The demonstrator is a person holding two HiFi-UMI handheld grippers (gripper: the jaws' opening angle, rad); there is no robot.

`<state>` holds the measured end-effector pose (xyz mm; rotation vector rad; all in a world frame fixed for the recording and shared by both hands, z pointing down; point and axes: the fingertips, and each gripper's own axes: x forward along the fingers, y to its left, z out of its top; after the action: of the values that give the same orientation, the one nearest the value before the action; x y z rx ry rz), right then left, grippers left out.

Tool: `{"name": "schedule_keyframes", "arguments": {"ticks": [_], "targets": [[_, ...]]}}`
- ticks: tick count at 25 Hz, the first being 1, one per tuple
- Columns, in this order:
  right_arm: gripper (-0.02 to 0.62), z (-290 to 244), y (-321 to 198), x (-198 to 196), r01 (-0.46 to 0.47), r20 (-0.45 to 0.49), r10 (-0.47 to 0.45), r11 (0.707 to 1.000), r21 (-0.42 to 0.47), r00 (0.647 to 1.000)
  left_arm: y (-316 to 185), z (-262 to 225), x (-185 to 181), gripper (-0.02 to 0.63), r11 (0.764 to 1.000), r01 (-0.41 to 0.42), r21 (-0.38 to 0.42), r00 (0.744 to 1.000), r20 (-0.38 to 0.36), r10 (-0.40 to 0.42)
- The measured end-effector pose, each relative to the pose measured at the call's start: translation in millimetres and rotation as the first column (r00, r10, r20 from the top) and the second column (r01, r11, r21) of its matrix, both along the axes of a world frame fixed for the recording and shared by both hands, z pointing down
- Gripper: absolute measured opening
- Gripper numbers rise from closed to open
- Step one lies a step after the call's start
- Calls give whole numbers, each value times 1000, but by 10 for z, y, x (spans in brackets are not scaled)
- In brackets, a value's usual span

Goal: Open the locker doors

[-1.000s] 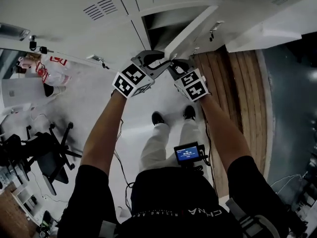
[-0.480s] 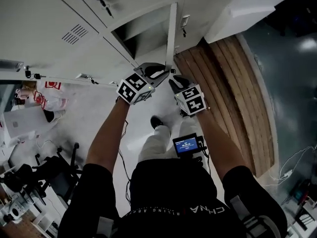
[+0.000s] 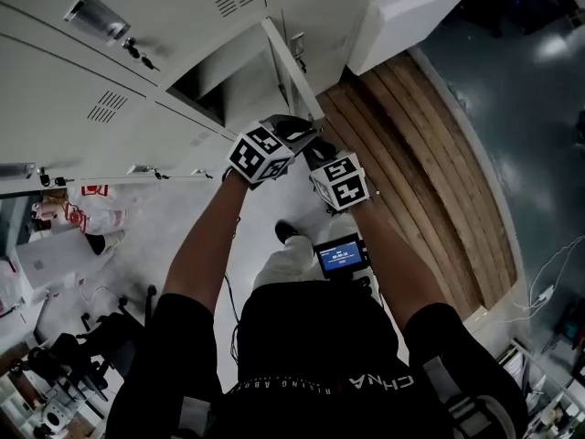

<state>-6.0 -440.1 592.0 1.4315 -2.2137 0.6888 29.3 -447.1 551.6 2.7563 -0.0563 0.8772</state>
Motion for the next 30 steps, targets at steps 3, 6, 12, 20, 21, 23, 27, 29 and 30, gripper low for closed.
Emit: {"name": "schedule_keyframes", "arguments": {"ticks": [3,6,12,20,21,23,27,29,30], "targets": [[44,-18,-79,240,-40,-30,40,999,14,999,-10,3,232,71,1000,-18,-12,999,34,19],[44,14,-124,485,-55,-54,55,998,9,997,-40,-12,453,69,999,-30,-11,998,54,31],[44,48,-235,966,-101,-64,101,995,-1,993,-159,-96,772,67,1000,-4,-3,1000,24,5],[44,-13,-509,1419,-101,-88,103,995,20,991,-380,-141,818,69,993,117,28,993,-18,-117],[44,-34,-545,1456,-101,-90,103,995,25,991,-411,-152,811,67,990,138,36,990,-25,-137],[44,-73,-600,1518,-96,-92,99,995,29,991,-465,-176,792,67,982,183,50,983,-42,-181],[44,-81,-643,1580,-52,-105,54,998,21,993,-532,-159,736,51,961,273,55,961,-57,-270],[44,-75,-633,1595,-36,-108,37,999,13,993,-529,-146,718,46,951,307,44,951,-63,-304],[44,-80,-624,1599,-32,-105,33,999,10,994,-520,-147,711,44,946,321,37,946,-67,-319]]}}
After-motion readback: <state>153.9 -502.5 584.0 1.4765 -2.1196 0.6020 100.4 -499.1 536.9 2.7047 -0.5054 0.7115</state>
